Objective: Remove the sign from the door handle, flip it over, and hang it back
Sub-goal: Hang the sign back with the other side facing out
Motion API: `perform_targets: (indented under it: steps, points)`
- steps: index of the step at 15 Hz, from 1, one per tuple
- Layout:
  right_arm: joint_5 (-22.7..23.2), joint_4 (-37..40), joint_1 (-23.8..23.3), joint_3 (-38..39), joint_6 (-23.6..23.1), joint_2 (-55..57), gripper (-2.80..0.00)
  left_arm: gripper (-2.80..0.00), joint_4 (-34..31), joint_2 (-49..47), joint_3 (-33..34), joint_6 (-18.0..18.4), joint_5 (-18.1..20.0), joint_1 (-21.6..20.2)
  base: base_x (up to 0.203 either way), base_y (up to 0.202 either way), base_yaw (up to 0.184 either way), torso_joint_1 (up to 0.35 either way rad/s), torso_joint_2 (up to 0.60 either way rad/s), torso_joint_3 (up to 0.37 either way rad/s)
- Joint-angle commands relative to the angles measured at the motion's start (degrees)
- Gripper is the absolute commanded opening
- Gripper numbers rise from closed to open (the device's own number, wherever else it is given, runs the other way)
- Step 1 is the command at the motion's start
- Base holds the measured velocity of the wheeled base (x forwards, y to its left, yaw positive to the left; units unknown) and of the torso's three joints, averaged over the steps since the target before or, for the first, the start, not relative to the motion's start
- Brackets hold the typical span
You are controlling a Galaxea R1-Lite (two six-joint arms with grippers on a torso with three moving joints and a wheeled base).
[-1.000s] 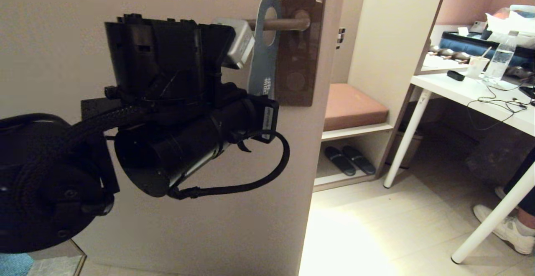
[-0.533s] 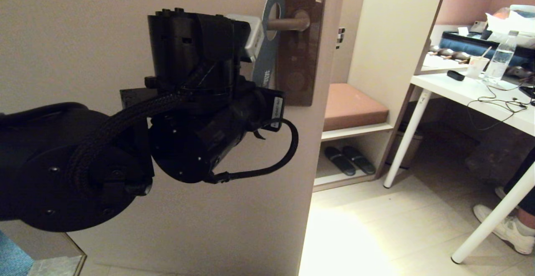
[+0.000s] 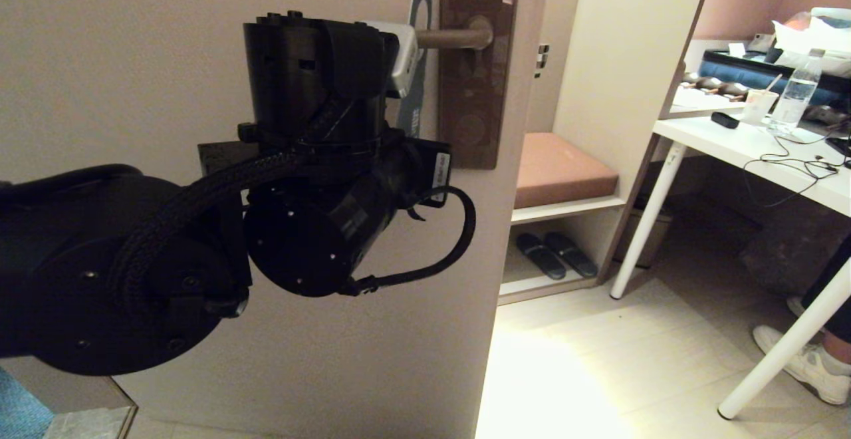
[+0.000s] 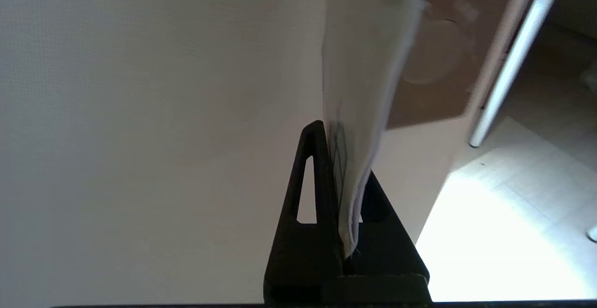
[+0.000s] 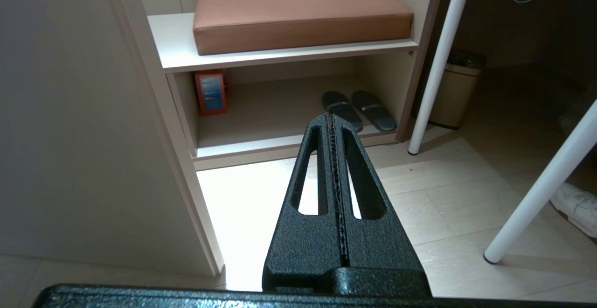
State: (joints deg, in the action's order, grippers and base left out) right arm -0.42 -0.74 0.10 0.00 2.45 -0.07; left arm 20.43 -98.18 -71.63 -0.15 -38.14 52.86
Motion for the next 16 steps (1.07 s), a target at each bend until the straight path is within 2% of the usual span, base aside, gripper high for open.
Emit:
perform_targets:
  steps: [1, 5, 16]
  points:
    - [-0.02, -0.05, 0.00, 0.00, 0.01, 0.07, -2.80, -2.80, -0.41, 0.60, 0.00, -0.65, -0.36, 1.35, 0.000, 0.000, 0.000, 0.000, 0.00, 0.000]
    - [-0.02, -0.05, 0.07, 0.00, 0.01, 0.07, -2.80, -2.80, -0.92, 1.15, 0.00, -1.96, -2.36, 4.34, 0.000, 0.000, 0.000, 0.000, 0.00, 0.000]
    - [-0.02, -0.05, 0.07, 0.00, 0.01, 0.07, -2.80, -2.80, -0.83, -0.76, -2.26, -1.96, -2.56, 7.50, 0.000, 0.000, 0.000, 0.000, 0.00, 0.000]
